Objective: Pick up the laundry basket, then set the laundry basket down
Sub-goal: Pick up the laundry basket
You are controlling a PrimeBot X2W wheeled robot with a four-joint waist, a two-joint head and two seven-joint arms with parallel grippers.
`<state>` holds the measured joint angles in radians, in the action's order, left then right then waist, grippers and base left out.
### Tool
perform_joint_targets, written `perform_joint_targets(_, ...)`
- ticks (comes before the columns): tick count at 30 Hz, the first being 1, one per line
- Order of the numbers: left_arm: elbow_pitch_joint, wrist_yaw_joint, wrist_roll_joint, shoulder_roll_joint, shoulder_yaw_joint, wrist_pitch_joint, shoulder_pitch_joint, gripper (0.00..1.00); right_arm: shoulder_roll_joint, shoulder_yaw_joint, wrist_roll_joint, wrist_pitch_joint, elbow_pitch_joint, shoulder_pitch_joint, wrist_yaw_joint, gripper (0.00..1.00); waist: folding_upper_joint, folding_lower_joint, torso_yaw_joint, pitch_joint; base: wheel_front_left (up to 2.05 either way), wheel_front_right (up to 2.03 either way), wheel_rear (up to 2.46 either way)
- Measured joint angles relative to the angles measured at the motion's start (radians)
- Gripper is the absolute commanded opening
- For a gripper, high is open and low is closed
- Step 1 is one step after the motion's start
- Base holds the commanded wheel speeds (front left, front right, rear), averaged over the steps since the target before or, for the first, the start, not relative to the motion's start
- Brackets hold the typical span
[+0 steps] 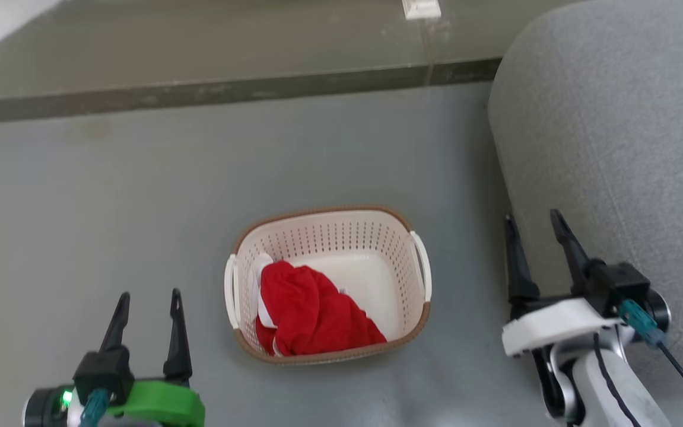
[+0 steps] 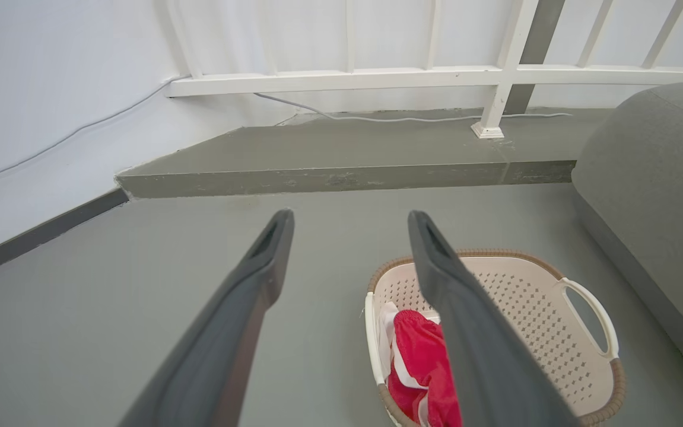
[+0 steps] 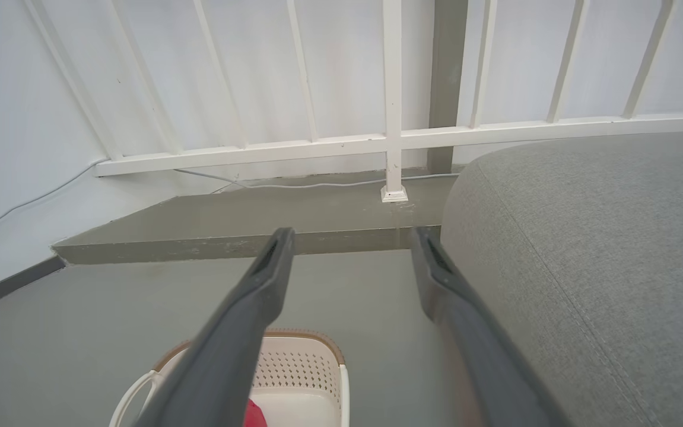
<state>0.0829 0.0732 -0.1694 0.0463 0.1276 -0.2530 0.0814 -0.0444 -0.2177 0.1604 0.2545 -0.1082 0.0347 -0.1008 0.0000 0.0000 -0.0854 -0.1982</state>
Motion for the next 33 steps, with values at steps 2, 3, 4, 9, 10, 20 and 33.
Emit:
perform_joint_targets(2, 0.018, -0.008, 0.002, 0.002, 0.004, 0.0, -0.027, 1.0, 0.0, -0.013, -0.001, 0.0, -0.02, 0.027, 0.004, 1.0, 0.0, 0.0, 0.0, -0.021, 0.0, 0.0, 0.0)
perform_joint_targets(3, 0.03, -0.012, 0.008, 0.005, 0.006, 0.0, -0.042, 1.0, 0.0, -0.018, -0.002, 0.0, -0.033, 0.04, 0.007, 1.0, 0.0, 0.0, 0.0, -0.032, 0.0, 0.0, 0.0)
perform_joint_targets(4, 0.04, -0.013, 0.008, 0.005, 0.005, 0.0, -0.056, 1.0, 0.0, -0.021, -0.003, 0.0, -0.042, 0.052, 0.012, 1.0, 0.0, 0.0, 0.0, -0.044, 0.0, 0.0, 0.0)
perform_joint_targets(9, 0.1, -0.02, 0.008, 0.004, 0.007, 0.01, -0.134, 1.0, -0.001, -0.031, 0.002, 0.0, -0.095, 0.129, 0.013, 1.0, 0.0, 0.0, -0.002, -0.106, 0.0, 0.0, 0.0)
perform_joint_targets(10, 0.11, -0.02, 0.007, 0.004, 0.007, 0.016, -0.149, 1.0, -0.001, -0.032, 0.005, 0.0, -0.103, 0.143, 0.013, 1.0, 0.0, 0.0, -0.002, -0.119, 0.0, 0.0, 0.0)
perform_joint_targets(20, 0.222, -0.021, 0.015, 0.002, 0.015, 0.037, -0.286, 1.0, -0.002, -0.03, 0.025, 0.0, -0.258, 0.266, 0.022, 1.0, 0.0, 0.0001, -0.003, -0.257, 0.0, 0.0, 0.0)
perform_joint_targets(33, 0.37, -0.038, 0.015, -0.003, 0.045, 0.059, -0.471, 1.0, -0.007, -0.04, 0.067, -0.003, -0.443, 0.452, 0.021, 1.0, 0.0, 0.0002, 0.007, -0.441, 0.0, 0.0, 0.0)
